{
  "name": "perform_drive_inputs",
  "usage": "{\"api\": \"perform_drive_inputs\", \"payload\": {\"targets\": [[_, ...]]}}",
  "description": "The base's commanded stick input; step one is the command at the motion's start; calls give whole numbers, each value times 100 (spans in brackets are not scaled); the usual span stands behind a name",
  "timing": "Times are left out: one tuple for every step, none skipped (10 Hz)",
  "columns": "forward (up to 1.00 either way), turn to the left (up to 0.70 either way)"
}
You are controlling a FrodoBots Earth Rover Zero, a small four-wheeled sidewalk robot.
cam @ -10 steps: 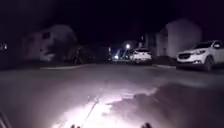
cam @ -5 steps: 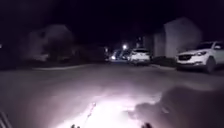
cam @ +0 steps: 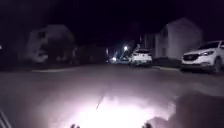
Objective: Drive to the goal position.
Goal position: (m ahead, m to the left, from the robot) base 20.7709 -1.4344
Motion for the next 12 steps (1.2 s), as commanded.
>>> {"api": "perform_drive_inputs", "payload": {"targets": [[70,0],[70,-15],[70,-31],[70,-35],[70,-35],[70,-24],[70,-2],[70,0],[70,0],[70,0],[70,0],[70,0]]}}
